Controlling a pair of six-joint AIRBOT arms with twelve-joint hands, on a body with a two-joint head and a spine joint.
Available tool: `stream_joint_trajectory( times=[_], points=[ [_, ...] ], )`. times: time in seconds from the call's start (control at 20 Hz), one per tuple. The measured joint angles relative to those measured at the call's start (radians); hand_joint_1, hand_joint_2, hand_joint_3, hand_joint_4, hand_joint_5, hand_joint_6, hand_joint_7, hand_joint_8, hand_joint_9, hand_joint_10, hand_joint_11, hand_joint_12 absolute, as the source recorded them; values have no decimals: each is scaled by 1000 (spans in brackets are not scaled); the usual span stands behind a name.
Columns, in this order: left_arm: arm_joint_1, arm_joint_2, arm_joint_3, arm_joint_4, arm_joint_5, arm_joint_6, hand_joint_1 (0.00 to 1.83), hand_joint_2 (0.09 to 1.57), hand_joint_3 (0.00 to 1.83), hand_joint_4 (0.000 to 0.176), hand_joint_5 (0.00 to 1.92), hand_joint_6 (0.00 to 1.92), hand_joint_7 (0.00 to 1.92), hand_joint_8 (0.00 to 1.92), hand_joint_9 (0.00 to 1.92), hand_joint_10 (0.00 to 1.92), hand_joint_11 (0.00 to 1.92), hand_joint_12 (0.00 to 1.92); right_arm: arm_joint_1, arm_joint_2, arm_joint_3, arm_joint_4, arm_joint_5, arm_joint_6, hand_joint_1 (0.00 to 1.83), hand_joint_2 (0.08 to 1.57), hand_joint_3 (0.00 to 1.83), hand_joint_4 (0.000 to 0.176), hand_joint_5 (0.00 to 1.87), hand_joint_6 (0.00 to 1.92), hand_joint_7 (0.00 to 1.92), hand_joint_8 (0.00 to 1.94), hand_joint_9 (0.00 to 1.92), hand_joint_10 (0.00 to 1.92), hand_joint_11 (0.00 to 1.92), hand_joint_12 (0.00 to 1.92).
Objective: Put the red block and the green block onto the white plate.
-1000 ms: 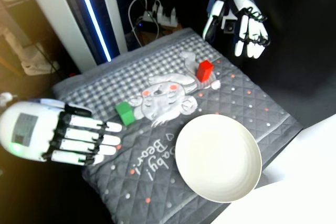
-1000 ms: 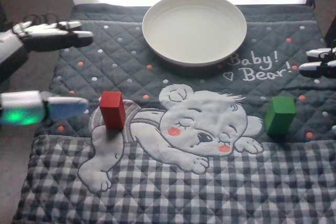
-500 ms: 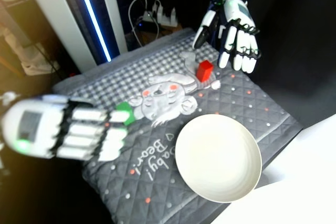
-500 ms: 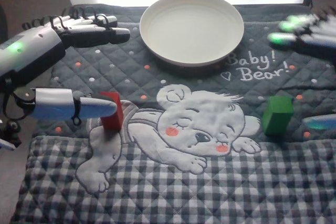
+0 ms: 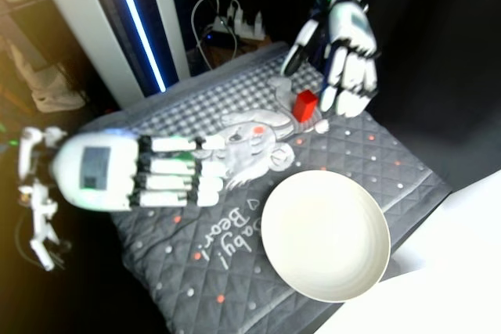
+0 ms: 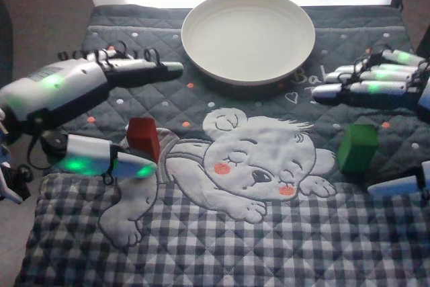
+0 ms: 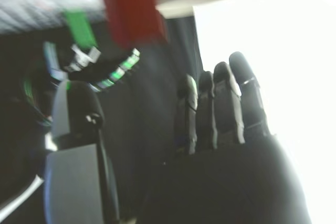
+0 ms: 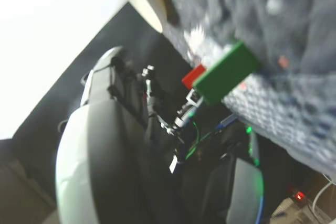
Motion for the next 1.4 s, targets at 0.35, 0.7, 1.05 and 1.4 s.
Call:
stream_joint_trajectory(
  times=[0.35,0.7,1.05,1.4],
  points=[
    [-24,-11,29,39,112,-5,963,856,0,14,490,11,357,3,347,6,12,886,0,-34,31,12,-31,9,1127,922,1,67,518,3,533,6,542,18,159,1013],
    [-26,-19,35,37,124,-5,975,956,4,0,667,3,752,14,635,27,43,1114,0,-46,31,34,-40,11,997,979,5,51,611,8,584,6,577,6,283,988],
    [-24,-36,35,29,124,-5,1257,1050,0,0,1070,448,1162,687,1167,211,740,1257,0,-56,33,41,-40,11,1144,1002,0,0,795,1,819,4,824,16,486,913],
    [-20,-50,47,5,110,-8,1216,1051,0,0,1186,559,877,1613,831,1810,775,1917,3,-56,40,48,-36,12,1275,1089,4,0,1041,728,1065,966,908,954,567,1354]
  ],
)
